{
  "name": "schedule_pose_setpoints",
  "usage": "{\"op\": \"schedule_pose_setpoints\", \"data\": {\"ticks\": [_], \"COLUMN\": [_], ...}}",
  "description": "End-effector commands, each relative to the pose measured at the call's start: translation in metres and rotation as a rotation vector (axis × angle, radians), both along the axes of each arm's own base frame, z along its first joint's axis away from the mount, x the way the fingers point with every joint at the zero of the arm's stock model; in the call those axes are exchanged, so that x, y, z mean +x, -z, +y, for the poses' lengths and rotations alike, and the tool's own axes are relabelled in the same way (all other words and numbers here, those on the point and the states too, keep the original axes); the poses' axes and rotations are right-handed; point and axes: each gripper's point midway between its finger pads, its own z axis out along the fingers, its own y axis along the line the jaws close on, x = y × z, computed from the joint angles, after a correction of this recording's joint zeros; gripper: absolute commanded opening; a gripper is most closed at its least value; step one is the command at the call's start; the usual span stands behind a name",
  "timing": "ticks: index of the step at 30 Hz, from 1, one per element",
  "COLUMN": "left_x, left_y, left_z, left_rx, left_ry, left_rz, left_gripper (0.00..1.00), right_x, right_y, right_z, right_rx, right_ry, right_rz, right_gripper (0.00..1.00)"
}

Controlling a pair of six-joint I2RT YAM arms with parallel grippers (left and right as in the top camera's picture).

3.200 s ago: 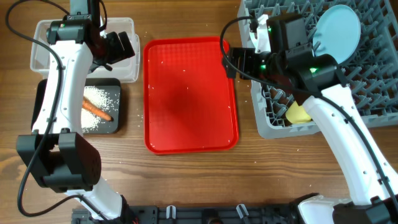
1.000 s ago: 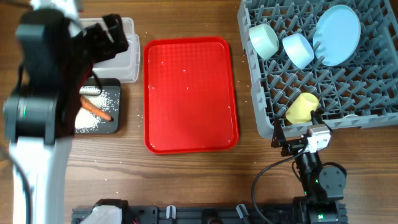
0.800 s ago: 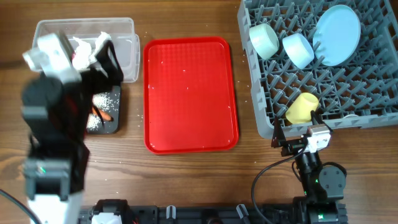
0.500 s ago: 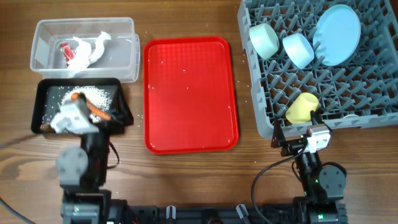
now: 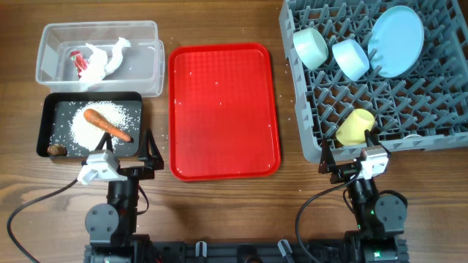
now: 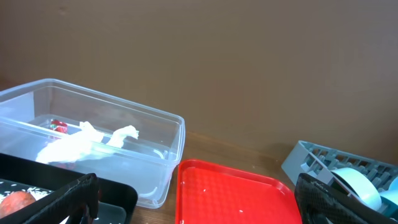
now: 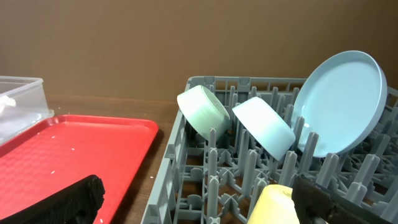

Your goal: Sort waste into correct bins and load items into the dishwasher rack

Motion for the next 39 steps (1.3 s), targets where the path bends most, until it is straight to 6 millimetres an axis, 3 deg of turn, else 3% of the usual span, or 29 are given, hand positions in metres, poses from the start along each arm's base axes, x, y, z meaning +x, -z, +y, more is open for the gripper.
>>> {"op": "schedule_pose_setpoints", "data": {"ticks": [1,13,19,39], "left_x": [-0.002,0.001,0.001,0.001], "left_y": [0.008,0.031,0.061,0.061], "left_z": [0.002,0.002,-0.001,-0.001], "left_rx": [-0.001,0.0,0.002,0.002], "left_ry": [-0.008,-0.008,0.007,0.011], "left_rz": [-0.015,0.019,0.139,0.141], "left_gripper": [1.0,1.0,1.0,1.0], "right_x": [0.0,0.0,0.0,0.0], "right_y": [0.0,0.0,0.0,0.0], "right_z": [0.001,0.001,0.001,0.001], "right_rx": [0.015,0.015,0.015,0.015], "right_ry": [-0.007,-0.007,-0.007,-0.007], "right_rz": [0.001,0.001,0.001,0.001], "right_gripper": [1.0,1.0,1.0,1.0]}}
